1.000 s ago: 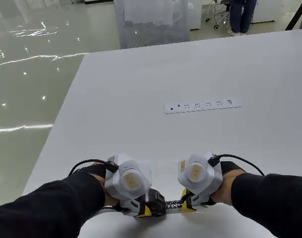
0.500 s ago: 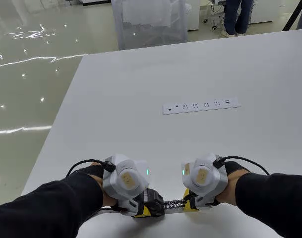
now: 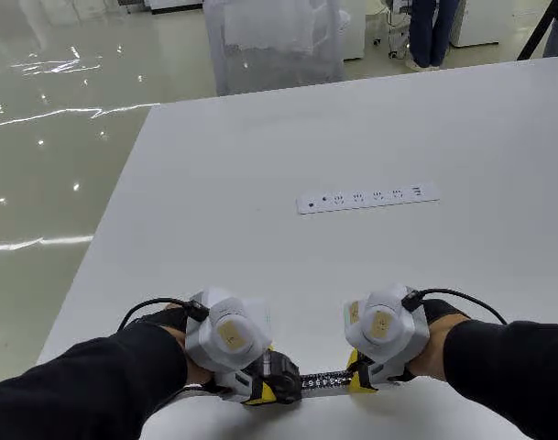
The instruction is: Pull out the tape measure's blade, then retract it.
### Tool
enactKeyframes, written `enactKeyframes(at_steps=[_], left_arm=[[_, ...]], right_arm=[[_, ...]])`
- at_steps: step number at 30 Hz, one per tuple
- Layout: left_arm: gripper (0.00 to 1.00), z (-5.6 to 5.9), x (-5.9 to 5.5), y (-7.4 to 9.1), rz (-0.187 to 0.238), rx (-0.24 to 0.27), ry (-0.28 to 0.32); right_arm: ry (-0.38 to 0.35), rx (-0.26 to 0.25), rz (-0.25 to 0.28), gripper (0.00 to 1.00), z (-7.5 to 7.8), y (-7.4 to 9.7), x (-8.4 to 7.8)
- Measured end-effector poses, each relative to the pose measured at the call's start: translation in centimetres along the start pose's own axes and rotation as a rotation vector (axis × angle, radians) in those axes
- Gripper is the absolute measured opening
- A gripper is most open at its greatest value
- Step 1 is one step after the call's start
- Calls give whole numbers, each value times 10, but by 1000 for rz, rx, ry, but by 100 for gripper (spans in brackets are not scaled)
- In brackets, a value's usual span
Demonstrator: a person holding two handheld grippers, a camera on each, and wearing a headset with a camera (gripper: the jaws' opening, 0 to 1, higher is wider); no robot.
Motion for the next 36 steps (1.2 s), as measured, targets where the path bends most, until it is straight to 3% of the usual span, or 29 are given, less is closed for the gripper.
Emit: enactKeyframes(at_steps=[36], left_arm=[[27,0,0,0,4,6,-4]], right_arm=[[-33,-2,-26,0,1,17,-32]])
Point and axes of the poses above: the centre of the closed fingertips' face, and the gripper's own axes: y roughly backward along the fingers, z roughly to its right, x roughly out of its top, the point moved 8 cm from there along y, roughly backward along the fingers, and after that the axes turned 9 degrees about -z, right-handed, at the moved point
